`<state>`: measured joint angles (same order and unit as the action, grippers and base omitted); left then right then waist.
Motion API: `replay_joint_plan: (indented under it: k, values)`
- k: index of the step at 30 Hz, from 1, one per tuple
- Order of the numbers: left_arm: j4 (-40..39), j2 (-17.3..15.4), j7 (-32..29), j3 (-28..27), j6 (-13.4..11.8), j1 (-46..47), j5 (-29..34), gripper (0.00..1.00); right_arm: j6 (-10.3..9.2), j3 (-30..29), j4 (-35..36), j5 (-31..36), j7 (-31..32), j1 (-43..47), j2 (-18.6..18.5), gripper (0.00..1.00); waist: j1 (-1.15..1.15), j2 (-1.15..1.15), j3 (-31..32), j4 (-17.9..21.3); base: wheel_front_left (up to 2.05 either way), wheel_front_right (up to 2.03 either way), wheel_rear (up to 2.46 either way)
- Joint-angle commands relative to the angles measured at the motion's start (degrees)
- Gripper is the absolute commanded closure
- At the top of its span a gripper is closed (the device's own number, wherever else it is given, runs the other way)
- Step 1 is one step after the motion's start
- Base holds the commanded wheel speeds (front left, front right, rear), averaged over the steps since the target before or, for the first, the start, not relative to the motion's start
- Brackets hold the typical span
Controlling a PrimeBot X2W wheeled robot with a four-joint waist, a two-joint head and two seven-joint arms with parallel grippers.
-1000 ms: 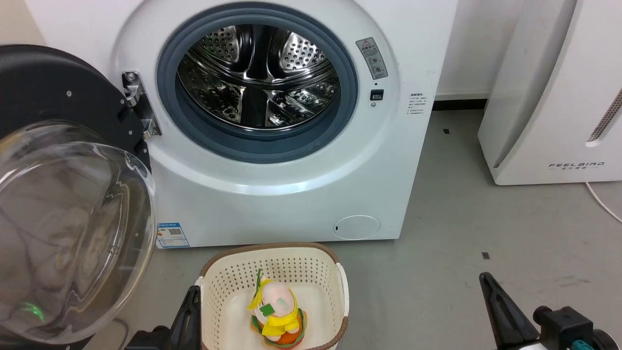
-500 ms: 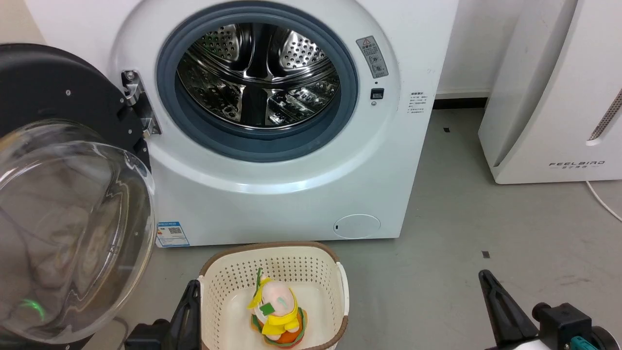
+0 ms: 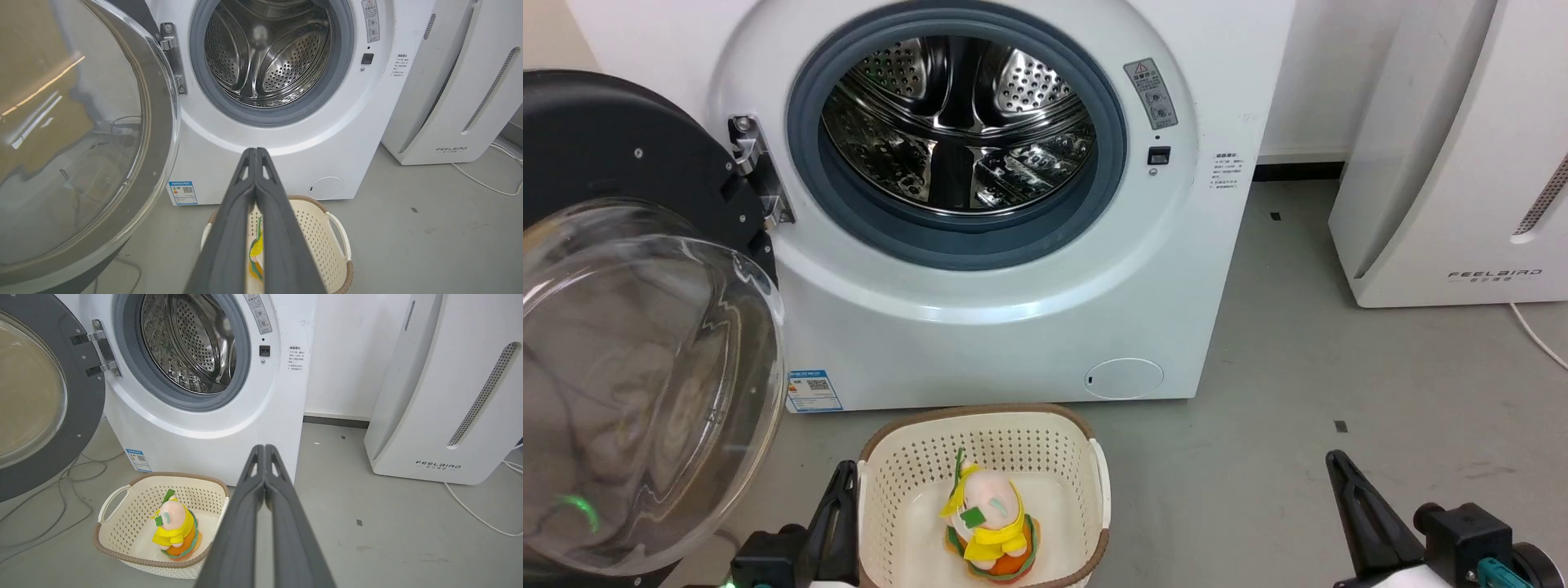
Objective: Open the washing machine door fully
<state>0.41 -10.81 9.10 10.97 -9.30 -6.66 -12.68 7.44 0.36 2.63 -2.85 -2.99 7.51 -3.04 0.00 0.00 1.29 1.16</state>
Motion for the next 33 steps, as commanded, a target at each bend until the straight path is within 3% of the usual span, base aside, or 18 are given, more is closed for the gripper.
replay_joint_plan:
  k: [1, 33]
  values:
    - [-0.11, 0.38, -0.17, -0.40, 0.39, 1.06, 0.58, 1.00, 0.01, -0.08, -0.12, 0.48, 0.19, -1.36, 0.05, 1.00, 0.00, 0.00, -0.01, -0.01, 0.00, 0.00, 0.00]
    - [-0.22, 3.22, -3.53, -4.37, 3.74, 3.17, 5.14, 1.00, 0.03, -0.19, -1.06, 1.37, 1.24, -3.67, 0.09, 1.00, 0.00, 0.00, -0.49, -0.44, 0.00, 0.00, 0.00]
